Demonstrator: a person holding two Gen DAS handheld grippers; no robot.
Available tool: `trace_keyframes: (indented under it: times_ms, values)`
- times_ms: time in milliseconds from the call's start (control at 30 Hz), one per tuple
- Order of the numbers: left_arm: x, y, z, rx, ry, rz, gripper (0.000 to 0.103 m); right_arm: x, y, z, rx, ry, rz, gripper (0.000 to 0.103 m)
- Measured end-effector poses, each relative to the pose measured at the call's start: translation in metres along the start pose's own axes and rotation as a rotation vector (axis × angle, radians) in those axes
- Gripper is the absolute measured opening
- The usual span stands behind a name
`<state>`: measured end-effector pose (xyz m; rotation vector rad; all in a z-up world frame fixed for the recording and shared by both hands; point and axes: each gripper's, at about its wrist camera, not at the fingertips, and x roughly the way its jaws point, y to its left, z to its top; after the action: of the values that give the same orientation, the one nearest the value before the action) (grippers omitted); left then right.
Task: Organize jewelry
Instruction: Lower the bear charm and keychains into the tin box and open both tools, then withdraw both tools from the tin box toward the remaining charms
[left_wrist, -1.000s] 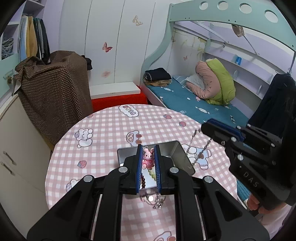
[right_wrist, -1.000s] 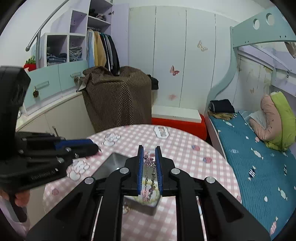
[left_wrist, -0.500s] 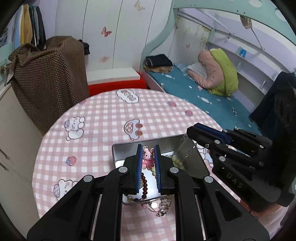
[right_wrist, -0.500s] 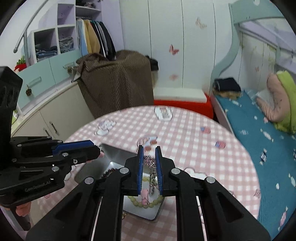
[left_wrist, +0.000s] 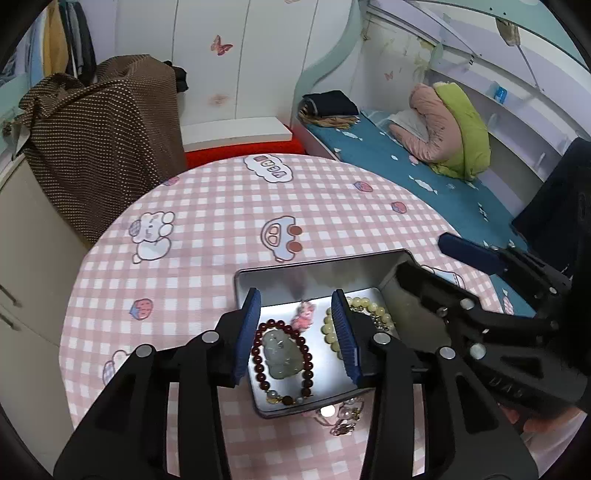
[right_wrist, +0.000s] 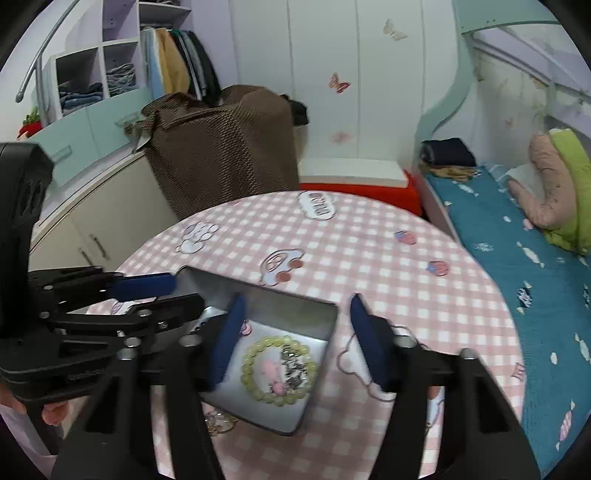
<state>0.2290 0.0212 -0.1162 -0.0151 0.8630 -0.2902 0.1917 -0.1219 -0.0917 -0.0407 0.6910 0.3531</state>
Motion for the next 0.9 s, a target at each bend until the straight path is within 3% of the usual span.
trace_keyframes:
  times_ms: [67,833,900]
  values:
    - [-0.003,0.002,0.0,-0.003,-0.007,0.009,0.053,0.0,-0.004,0.0,0.01,0.005,-0.014,0.06]
    - [-0.034,-0.001,-0.017,-0.016,-0.024,0.042,0.056,-0.035,0.004,-0.009,0.017,-0.031,-0.038,0.07]
    - [-0.039,-0.001,-0.021,-0.019,-0.031,0.053,0.059,-0.04,0.006,-0.011,0.018,-0.039,-0.045,0.075]
